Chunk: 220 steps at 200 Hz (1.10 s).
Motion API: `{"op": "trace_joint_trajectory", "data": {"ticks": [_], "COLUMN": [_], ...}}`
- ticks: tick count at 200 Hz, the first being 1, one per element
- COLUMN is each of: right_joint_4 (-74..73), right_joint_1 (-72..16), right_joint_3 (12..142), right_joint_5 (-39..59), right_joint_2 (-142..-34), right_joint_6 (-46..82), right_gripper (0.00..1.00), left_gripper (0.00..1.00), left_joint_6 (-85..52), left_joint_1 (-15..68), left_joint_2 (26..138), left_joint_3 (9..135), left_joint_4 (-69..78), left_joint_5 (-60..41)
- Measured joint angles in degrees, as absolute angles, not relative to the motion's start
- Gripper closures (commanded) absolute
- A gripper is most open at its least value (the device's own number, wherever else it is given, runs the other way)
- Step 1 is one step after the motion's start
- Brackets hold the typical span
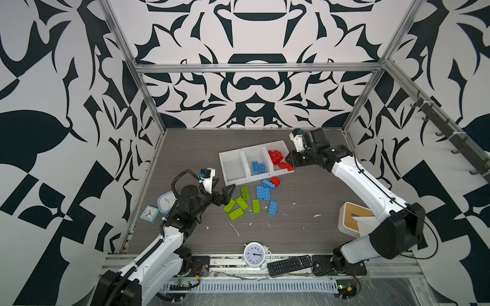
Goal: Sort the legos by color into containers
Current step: 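Carry the red brick to the red-brick compartment and release it, then withdraw the right gripper and move it over a blue 2x4 brick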
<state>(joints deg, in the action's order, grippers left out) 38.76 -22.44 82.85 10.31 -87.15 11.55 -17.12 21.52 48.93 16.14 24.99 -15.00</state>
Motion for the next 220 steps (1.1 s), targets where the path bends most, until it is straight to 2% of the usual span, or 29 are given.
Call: {"op": "trace_joint_trajectory", "data": {"ticks": [39,109,180,201,216,220], "right_joint_4": [38.76,37.71,36.40,36.29,36.07,36.10], "right_joint_1": [-21.52,-18.70,-17.41,-17.19,-16.99,-16.97], "right_joint_3": [91.92,99.04,106.32,107.79,108.38,108.53], "right_joint_5": [11.38,13.26,15.03,15.51,15.90,16.01], "right_joint_2": [-95.88,-111.53,-120.99,-122.52,-123.55,-123.81], "right_joint_6": [8.36,6.28,5.78,5.78,5.91,5.41], "right_gripper": [0.86,0.87,0.84,0.78,0.63,0.61], "left_gripper": [0.00,0.00,0.00,0.00,0.00,0.00], "left_joint_6": [-17.12,-17.12,-17.12,-17.12,-17.12,-17.12], "left_joint_1": [21.52,21.52,21.52,21.52,21.52,21.52], "left_joint_2": [48.90,48.93,48.90,48.90,48.90,48.90], "left_joint_3": [16.14,16.14,16.14,16.14,16.14,16.14], "left_joint_4": [24.99,24.47,24.38,24.36,24.36,24.36], "left_joint_5": [-14.85,-13.96,-13.89,-13.74,-13.74,-13.76]}}
